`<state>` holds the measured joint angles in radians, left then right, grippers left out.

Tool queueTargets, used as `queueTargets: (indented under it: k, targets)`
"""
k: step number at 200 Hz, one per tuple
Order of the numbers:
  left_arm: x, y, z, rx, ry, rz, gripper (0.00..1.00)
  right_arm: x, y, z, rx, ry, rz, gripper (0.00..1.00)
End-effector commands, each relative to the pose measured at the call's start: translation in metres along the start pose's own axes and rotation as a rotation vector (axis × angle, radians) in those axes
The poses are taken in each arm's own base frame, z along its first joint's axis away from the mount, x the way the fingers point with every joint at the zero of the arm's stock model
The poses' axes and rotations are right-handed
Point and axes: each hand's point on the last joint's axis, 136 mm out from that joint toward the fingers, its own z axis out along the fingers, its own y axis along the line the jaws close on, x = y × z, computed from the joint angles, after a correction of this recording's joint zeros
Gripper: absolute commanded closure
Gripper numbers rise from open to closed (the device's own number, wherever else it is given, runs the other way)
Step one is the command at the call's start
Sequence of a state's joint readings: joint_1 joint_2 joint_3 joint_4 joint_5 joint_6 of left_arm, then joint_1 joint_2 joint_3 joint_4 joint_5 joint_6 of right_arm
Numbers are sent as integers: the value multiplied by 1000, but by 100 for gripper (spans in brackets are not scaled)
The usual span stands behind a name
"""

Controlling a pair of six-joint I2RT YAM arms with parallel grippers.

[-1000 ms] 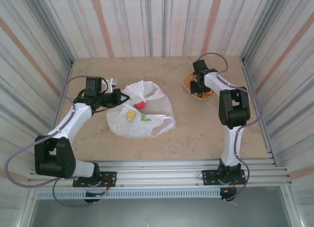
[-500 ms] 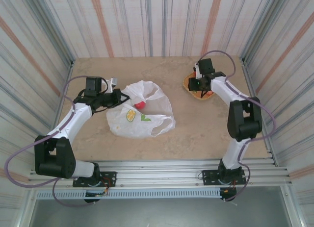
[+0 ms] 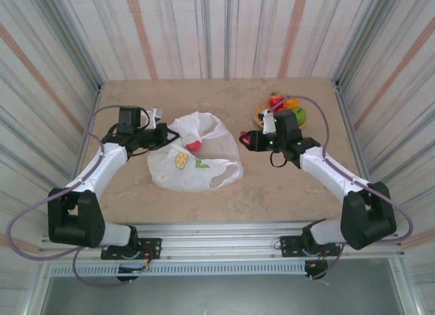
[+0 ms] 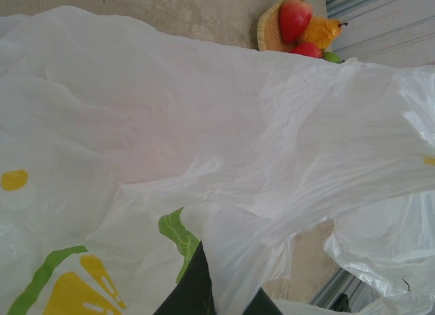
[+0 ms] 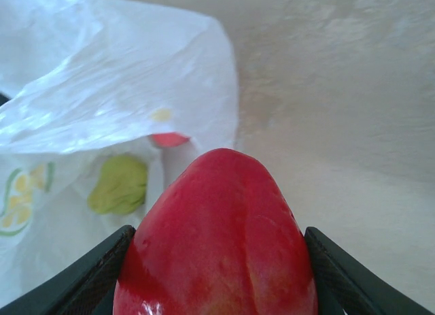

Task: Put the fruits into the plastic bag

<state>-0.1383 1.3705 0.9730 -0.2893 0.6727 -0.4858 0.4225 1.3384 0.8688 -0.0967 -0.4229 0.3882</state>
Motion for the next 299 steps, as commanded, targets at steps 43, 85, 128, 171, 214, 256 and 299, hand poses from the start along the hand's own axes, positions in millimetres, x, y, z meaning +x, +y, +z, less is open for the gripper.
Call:
queueTargets:
  k: [43,85,128,171,214,256,299]
  targets:
    - [-3,-12,-11,32,-17,9,100,38,61,42,-201,77,-108,50]
    - [-1,-13,-10,40,-9,4,100,47,78,79,-228,74,-156,49]
    - [-1,-12,-9,37,-7,0,100,43,86,117,-198,16,-169,47]
    - [0,-13,-8,38,-4,1,100,29,95,148,-144,-76,-95,46]
    - [1,-12,-8,31,-4,1,100,31,121,174,-116,-108,-79,39]
    - [1,-13,-9,34,-4,2,100,36,120,178,-137,-63,-59,31]
    - [0,-12,-9,33,-7,0,100,37,121,162,-181,-28,-64,20]
